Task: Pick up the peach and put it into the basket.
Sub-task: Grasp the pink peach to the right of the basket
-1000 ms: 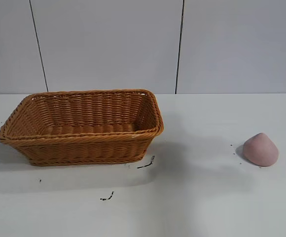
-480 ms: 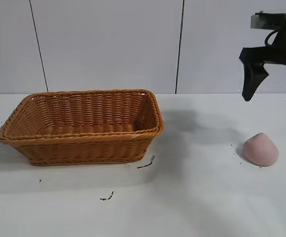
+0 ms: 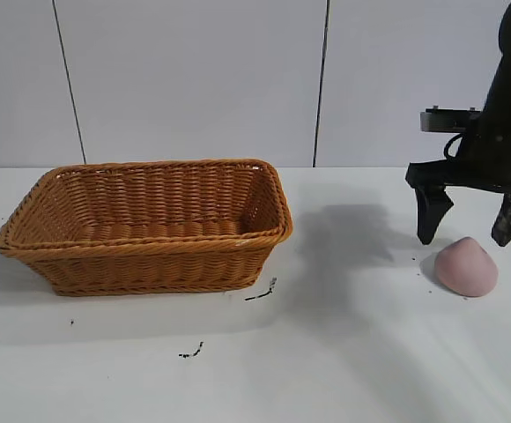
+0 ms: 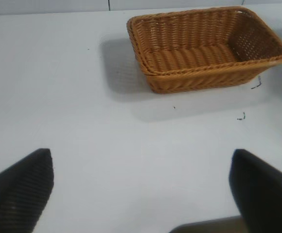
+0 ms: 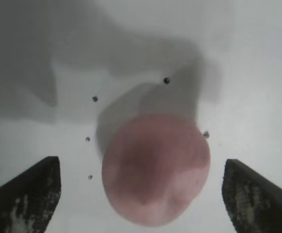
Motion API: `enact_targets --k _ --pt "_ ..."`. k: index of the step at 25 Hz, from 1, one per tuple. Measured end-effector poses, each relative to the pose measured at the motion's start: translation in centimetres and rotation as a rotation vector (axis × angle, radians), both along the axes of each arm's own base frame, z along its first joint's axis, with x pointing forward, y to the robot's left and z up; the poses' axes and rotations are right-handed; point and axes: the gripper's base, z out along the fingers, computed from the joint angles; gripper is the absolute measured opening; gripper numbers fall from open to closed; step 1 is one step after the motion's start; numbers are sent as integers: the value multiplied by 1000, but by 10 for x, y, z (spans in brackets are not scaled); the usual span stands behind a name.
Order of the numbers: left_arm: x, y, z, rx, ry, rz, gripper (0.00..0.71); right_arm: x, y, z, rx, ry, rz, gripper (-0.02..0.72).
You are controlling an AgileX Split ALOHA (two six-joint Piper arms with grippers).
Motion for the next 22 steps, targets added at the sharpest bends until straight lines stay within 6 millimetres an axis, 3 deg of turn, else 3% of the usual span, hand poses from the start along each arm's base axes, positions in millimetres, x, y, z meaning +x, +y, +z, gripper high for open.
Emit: enact_targets --k 13,15,17,22 --pt "0 0 0 0 0 0 694 -2 -1 -20 -10 77 0 623" --pt "0 0 0 0 0 0 694 -2 -1 -20 -11 76 0 589" --pt "0 0 0 0 0 0 694 -2 -1 -20 -11 77 0 488" --pt "0 0 0 0 0 0 694 -3 -1 -19 -18 90 16 41"
